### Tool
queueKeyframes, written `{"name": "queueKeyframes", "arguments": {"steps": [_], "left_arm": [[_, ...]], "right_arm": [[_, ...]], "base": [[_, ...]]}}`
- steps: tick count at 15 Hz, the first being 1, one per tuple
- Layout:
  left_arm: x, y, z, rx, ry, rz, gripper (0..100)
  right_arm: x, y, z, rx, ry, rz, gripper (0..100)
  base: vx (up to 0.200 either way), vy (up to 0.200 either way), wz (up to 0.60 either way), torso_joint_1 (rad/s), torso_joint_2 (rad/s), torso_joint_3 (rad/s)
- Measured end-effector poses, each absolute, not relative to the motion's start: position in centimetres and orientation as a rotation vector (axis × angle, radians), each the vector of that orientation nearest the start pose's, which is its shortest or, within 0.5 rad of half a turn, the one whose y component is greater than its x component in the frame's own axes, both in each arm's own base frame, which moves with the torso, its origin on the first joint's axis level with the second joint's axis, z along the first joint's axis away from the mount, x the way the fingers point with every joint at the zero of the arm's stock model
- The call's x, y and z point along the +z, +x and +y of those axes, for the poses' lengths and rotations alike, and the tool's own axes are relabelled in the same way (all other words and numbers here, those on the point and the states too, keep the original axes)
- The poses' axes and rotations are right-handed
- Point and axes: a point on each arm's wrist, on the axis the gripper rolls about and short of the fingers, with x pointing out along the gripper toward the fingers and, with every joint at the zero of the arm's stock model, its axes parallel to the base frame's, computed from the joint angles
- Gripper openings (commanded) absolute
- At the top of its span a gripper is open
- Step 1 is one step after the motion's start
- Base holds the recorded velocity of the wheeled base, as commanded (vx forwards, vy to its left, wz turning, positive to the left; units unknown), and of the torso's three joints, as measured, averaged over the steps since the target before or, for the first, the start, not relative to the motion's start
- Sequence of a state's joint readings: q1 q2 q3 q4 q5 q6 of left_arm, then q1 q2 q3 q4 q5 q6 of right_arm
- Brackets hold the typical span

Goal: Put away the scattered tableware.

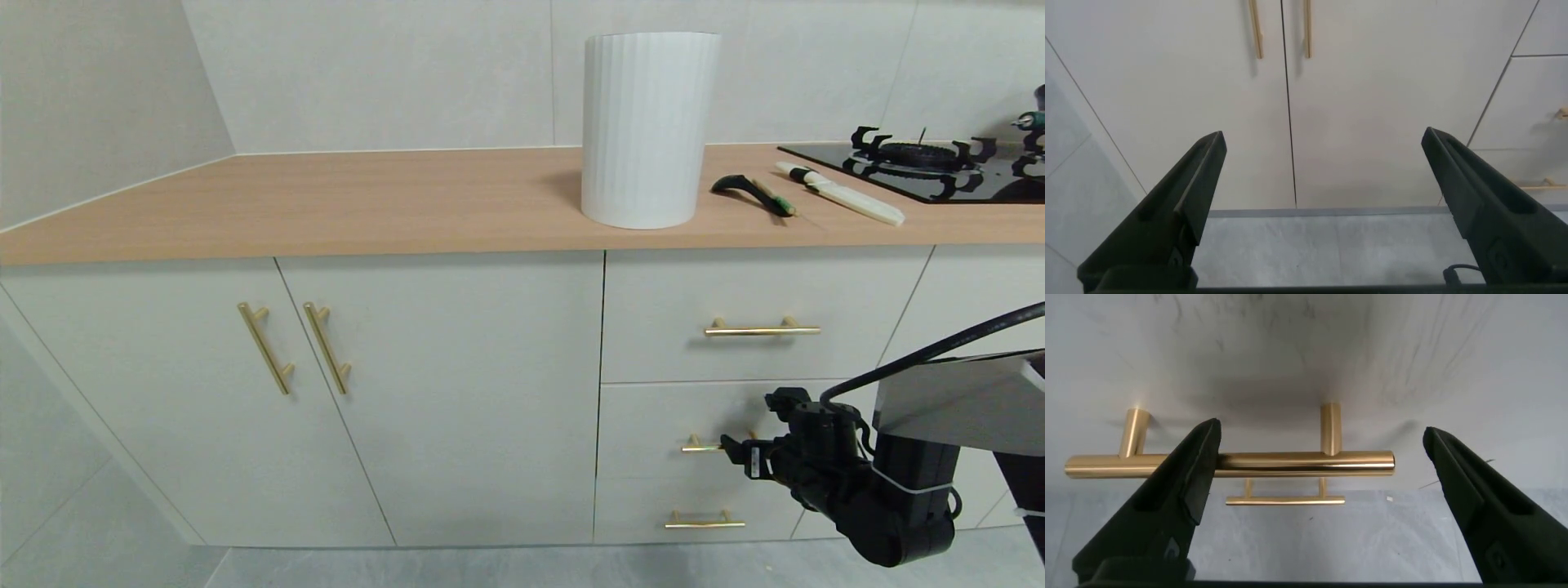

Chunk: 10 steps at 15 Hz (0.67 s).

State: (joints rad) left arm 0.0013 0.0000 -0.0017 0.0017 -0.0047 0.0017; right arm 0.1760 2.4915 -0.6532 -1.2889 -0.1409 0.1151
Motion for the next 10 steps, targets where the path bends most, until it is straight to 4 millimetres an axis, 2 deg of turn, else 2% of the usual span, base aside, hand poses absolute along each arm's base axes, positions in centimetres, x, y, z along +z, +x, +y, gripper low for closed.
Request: {"name": "queueKeyframes", "arguments": {"steps": [10], "left_arm": [[7.58, -2.30, -0.01, -0.003, 0.001, 0.000, 100]], "right_arm": [[-6.26, 34.12, 5.86, 0.004, 0.015, 0.576, 100]], "base": [[0.000, 0.000, 0.00, 0.000, 0.00, 0.000]]}}
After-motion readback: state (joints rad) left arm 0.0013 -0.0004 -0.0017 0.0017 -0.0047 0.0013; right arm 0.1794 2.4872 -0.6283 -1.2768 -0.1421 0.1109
